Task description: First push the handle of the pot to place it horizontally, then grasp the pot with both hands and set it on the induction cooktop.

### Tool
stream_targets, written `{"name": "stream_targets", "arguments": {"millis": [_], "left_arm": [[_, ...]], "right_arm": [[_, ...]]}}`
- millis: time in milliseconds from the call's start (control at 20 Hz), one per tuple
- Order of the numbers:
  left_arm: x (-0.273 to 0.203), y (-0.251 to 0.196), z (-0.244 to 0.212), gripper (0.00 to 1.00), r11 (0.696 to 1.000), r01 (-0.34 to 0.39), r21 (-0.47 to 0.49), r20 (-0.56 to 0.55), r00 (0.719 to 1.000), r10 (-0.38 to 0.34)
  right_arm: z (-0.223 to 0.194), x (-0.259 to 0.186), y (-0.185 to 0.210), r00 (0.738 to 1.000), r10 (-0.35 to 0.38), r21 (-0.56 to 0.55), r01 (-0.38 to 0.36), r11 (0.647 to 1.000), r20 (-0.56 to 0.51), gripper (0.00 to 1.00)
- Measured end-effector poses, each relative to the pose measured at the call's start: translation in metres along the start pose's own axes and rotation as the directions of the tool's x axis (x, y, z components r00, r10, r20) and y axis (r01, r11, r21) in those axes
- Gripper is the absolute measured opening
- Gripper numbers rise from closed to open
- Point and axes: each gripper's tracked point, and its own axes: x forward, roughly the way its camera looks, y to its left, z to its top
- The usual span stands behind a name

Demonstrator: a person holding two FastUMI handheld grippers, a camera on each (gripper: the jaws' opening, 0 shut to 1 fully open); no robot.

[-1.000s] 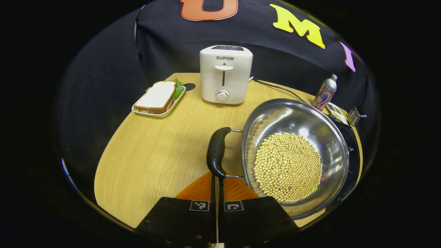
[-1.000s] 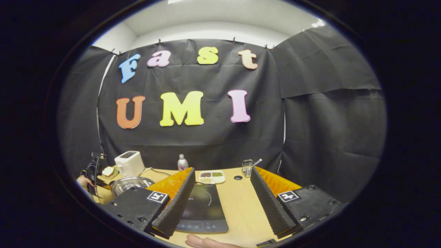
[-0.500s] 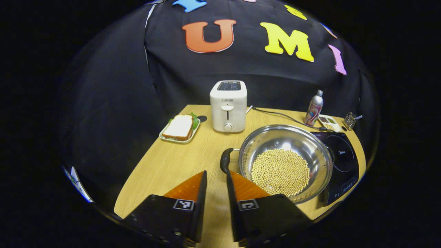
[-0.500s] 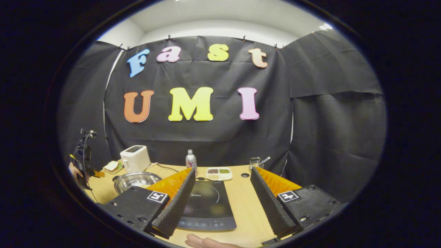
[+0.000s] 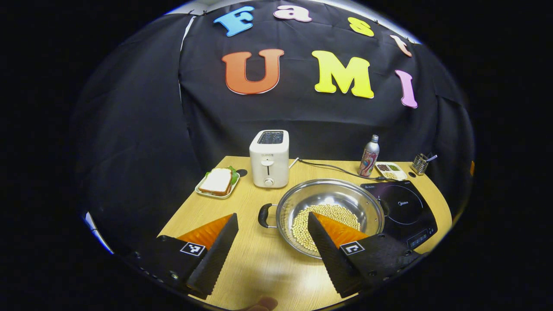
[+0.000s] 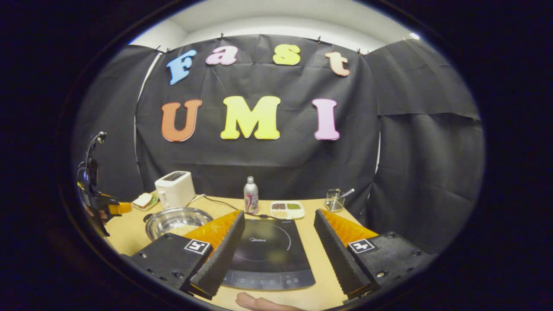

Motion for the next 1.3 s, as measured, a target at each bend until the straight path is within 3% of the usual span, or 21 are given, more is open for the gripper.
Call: {"name": "stream_targets", "arguments": {"millis": [300, 500, 900, 1150, 1300], "left_arm": [[0.032, 0.008, -0.008, 0.97, 1.0, -0.014, 0.007, 0.026, 1.0, 0.014], [0.062, 0.016, -0.033, 0.97, 1.0, -0.023, 0.012, -0.056, 0.998, 0.024], [0.1, 0.02, -0.055, 0.97, 1.0, 0.019, 0.012, -0.129, 0.991, -0.017], [0.127, 0.018, -0.07, 0.95, 0.999, 0.046, 0.027, -0.175, 0.984, -0.041], [0.138, 0.015, -0.073, 0.9, 0.998, 0.055, 0.033, -0.185, 0.982, -0.048]], "right_arm": [[-0.039, 0.058, 0.058, 0.987, 0.119, 0.029, -0.116, 0.993, -0.109, 0.97], [-0.071, 0.098, 0.089, 0.965, 0.162, 0.053, -0.155, 0.987, -0.207, 1.0], [-0.144, 0.158, 0.134, 0.9, 0.201, 0.101, -0.176, 0.979, -0.386, 1.0], [-0.166, 0.185, 0.15, 0.879, 0.186, 0.082, -0.167, 0.983, -0.438, 0.97], [-0.184, 0.19, 0.163, 0.843, 0.203, 0.088, -0.184, 0.979, -0.498, 0.97]]}}
